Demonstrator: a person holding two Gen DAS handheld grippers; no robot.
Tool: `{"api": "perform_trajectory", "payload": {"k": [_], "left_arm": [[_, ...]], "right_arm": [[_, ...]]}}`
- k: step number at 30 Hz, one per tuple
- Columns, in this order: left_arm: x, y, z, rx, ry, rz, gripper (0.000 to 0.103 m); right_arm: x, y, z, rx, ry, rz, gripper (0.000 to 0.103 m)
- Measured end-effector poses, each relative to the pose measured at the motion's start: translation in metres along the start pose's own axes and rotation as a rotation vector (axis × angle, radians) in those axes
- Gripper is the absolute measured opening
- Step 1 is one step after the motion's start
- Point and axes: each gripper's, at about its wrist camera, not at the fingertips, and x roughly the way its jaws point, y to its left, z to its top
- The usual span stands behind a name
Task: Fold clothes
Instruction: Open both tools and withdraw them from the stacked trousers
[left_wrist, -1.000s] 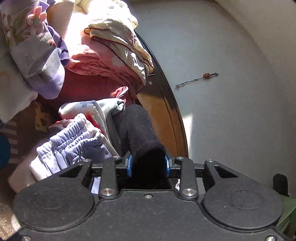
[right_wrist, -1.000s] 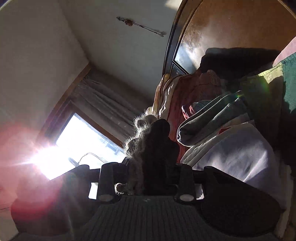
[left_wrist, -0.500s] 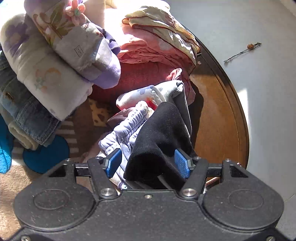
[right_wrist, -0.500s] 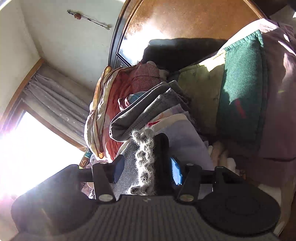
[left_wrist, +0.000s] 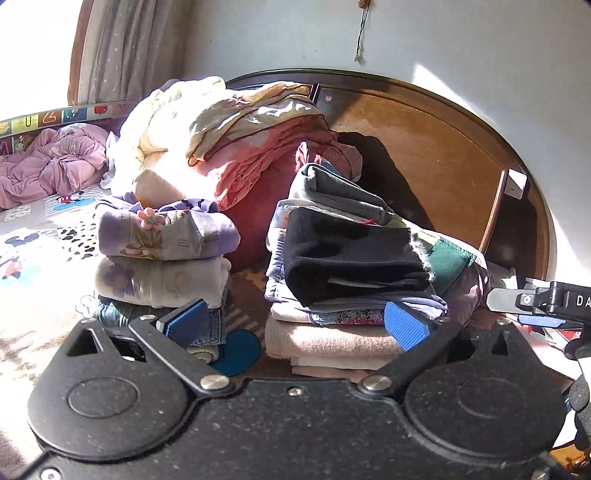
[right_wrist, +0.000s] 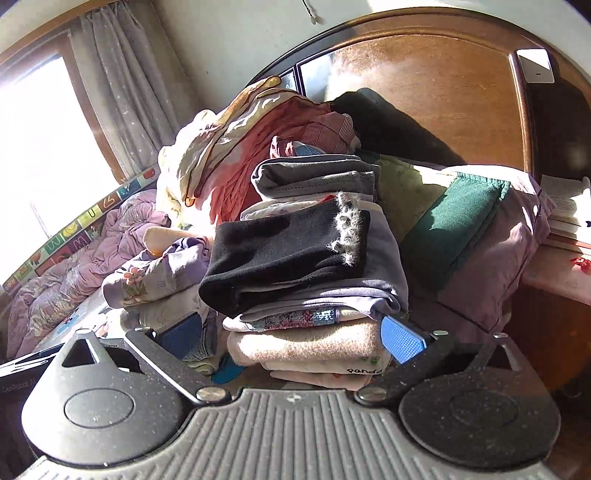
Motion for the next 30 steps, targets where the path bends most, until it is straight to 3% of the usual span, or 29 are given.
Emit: {"api": "perform_trajectory", "payload": {"k": [2,5,11,16,24,30], "left_arm": [[-0.008,-0.003,-0.002,-0.037,-0.039,-0.011,0.103],[-0.007,-0.014,0.0,-0.056,0.0,0.007,0.103],[-0.017,-0.044,-0.006,0.158,0.011,0.124,0.103],[-0.026,-0.049,-0.008,0.177,0.007,0.133,0.103],[-0.033,-0.041,-0.008,0.094,0.022,0.125,0.103],[-0.036,-0.045,-0.008,0.13,0.016,0.152,0.103]], "right_arm": [[-0.017,0.015,-0.003,-0.034,-0.006,-0.052,0.103],[-0.03,0.031,-0.008,-0.083,0.014,-0.116,0.103],[-0.05,0.042,-0.016,-0.152,-0.011,-0.243,0.103],[-0.059,0.042,-0.02,-0.155,-0.018,-0.257,0.103],[-0.056,0.058,-0.029,-0.216,-0.005,-0.285,0.102],[-0.051,0.063,-0.033,-0.212,0.018,-0.267,0.102]]}}
